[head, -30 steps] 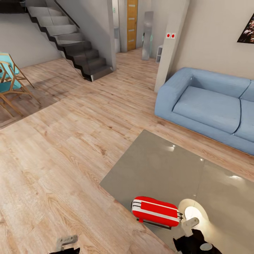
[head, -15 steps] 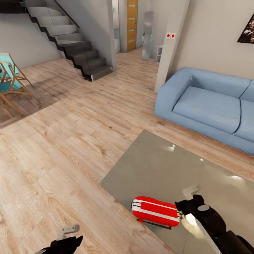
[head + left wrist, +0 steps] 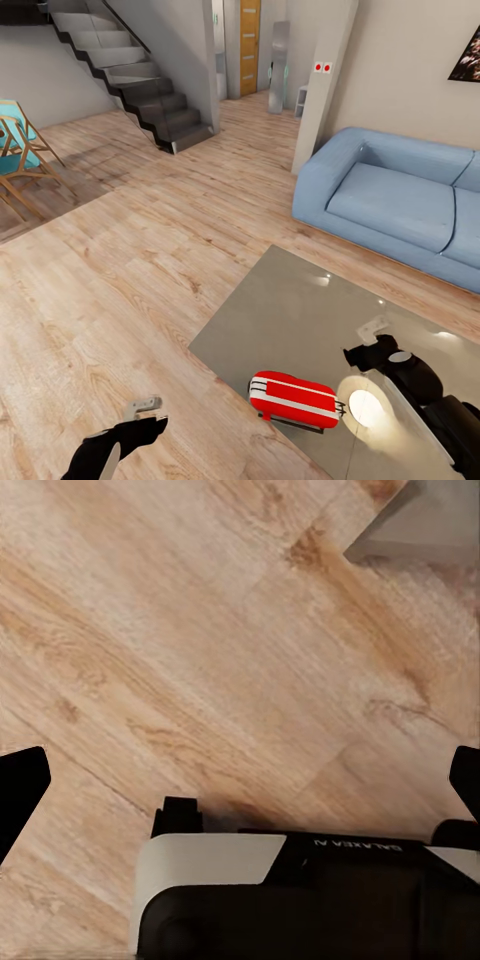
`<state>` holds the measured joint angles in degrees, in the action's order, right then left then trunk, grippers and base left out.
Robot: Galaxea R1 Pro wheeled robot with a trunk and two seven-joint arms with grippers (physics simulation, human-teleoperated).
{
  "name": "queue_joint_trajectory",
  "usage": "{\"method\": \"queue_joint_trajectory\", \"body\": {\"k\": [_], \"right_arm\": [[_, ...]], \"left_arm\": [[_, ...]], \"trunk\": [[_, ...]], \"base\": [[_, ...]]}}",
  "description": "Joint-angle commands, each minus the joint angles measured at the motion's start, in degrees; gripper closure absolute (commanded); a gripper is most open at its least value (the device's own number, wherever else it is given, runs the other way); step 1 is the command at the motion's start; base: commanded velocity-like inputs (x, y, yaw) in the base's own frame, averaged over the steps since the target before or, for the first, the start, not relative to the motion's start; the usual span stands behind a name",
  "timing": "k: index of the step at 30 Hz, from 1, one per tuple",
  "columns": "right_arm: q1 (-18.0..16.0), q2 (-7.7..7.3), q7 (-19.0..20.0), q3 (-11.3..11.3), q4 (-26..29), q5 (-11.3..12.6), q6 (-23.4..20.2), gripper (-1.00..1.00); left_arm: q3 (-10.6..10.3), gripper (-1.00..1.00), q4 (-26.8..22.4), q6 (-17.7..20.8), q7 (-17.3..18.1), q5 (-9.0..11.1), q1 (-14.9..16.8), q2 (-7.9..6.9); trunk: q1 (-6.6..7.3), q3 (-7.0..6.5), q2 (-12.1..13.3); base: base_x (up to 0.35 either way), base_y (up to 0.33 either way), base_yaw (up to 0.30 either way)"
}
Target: Turn on the radio receiver that's on the table in the living room.
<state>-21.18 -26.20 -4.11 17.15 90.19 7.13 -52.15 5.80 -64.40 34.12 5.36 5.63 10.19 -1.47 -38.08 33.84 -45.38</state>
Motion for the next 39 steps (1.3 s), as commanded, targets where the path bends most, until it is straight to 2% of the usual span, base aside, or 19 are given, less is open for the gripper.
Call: {"method": "queue_joint_trajectory", "body": {"k": [1, 2, 5, 7, 8, 11, 16, 18, 20, 24, 25, 26, 29, 30, 35, 36, 37, 39], "right_arm": [[-0.47, -0.42, 1.44, 0.02, 0.0, 0.04, -0.25, -1.0], [-0.93, -0.84, 2.94, 0.03, -0.01, 0.03, -0.48, -1.0], [-3.38, -2.79, 11.35, 0.13, -0.01, -0.31, -1.25, -1.0], [-4.26, -3.48, 15.17, 0.36, -0.01, -0.78, -1.4, -1.0], [-4.59, -3.64, 16.74, 1.31, -0.01, -1.72, -1.45, -1.0], [-5.03, -3.49, 19.16, 5.59, -0.01, -5.61, -1.27, -1.0], [-5.14, -3.49, 22.14, 8.07, -0.01, -7.22, -0.85, -1.0], [-5.17, -3.56, 26.79, 8.79, 0.0, -9.09, 0.53, -1.0], [-5.16, -3.38, 29.7, 9.21, -0.01, -11.84, 1.91, -1.0], [-5.18, -3.16, 31.15, 11.56, -0.01, -13.91, 2.72, -1.0], [-5.18, -3.01, 31.3, 12.75, -0.01, -14.28, 2.89, -1.0], [-5.18, -1.76, 31.38, 14.36, 0.02, -14.68, 2.97, -1.0], [-5.18, 0.45, 31.42, 15.06, 0.0, -14.87, 2.72, -1.0], [-5.18, 2.43, 31.41, 15.38, -0.01, -15.02, 2.22, -1.0], [-5.19, 5.63, 31.31, 15.52, -0.01, -15.43, 0.27, -1.0], [-5.19, 6.43, 31.3, 15.46, -0.01, -15.98, -0.31, -1.0], [-5.19, 7.81, 31.18, 15.16, -0.01, -17.8, -1.42, -1.0], [-5.19, 8.63, 31.03, 14.73, -0.01, -19.15, -1.94, -1.0]], "left_arm": [[0.0, -1.0, 0.49, -0.39, 0.0, -0.11, 0.04, 0.01], [0.0, -1.0, 0.84, -0.77, 0.0, -0.24, 0.09, 0.01], [0.0, -1.0, 2.1, -1.93, -0.06, -1.06, 0.18, 0.01], [0.0, -1.0, 3.14, -2.4, -0.07, -1.44, 0.19, -0.01], [0.0, -1.0, 4.34, -2.76, -0.08, -1.62, 0.22, 0.0], [0.0, -1.0, 7.05, -3.76, -0.09, -1.8, 0.26, 0.09], [0.0, -1.0, 8.8, -4.11, -0.13, -1.84, 0.76, 0.13], [0.0, -1.0, 10.76, -4.36, -0.16, -1.83, 1.54, 0.1], [0.0, -1.0, 12.33, -5.14, -0.17, -1.81, 2.23, 0.08], [0.0, -1.0, 13.54, -6.14, -0.17, -1.82, 2.63, 0.07], [0.0, -1.0, 13.78, -6.34, -0.17, -1.83, 2.7, 0.07], [0.0, -1.0, 14.04, -6.55, -0.18, -1.84, 2.8, 0.06], [0.0, -1.0, 14.14, -6.64, -0.18, -1.88, 2.86, 0.06], [0.0, -1.0, 14.19, -6.68, -0.18, -1.91, 2.89, 0.06], [0.0, -1.0, 14.21, -6.7, -0.18, -1.93, 2.9, 0.06], [0.0, -1.0, 14.21, -6.71, -0.18, -1.94, 2.9, 0.06], [0.0, -1.0, 14.21, -6.75, -0.18, -1.92, 2.91, 0.06], [0.0, -1.0, 14.22, -6.79, -0.18, -1.9, 2.91, 0.06]], "trunk": [[0.0, 0.0, 0.0], [0.0, 0.0, 0.0], [0.0, 0.0, 0.0], [0.0, 0.0, 0.0], [0.0, 0.0, 0.0], [0.0, 0.0, 0.0], [0.0, 0.0, 0.0], [0.0, 0.0, 0.0], [0.0, 0.0, 0.0], [0.0, 0.0, 0.0], [0.0, 0.0, 0.0], [0.0, 0.0, 0.0], [0.0, 0.0, 0.0], [0.0, 0.0, 0.0], [0.0, 0.0, 0.0], [0.0, 0.0, 0.0], [0.0, 0.0, 0.0], [0.0, 0.0, 0.0]], "base": [[0.0, 0.0, 0.0], [0.0, 0.0, 0.0], [0.0, 0.0, 0.0], [0.0, 0.0, 0.0], [0.0, 0.0, 0.0], [0.0, 0.0, 0.0], [0.0, 0.0, 0.0], [0.0, 0.0, 0.0], [0.0, 0.0, 0.0], [0.0, 0.0, 0.0], [0.0, 0.0, 0.0], [0.0, 0.0, 0.0], [0.0, 0.0, 0.0], [0.0, 0.0, 0.0], [0.0, 0.0, 0.0], [0.0, 0.0, 0.0], [0.0, 0.0, 0.0], [0.0, 0.0, 0.0]]}}
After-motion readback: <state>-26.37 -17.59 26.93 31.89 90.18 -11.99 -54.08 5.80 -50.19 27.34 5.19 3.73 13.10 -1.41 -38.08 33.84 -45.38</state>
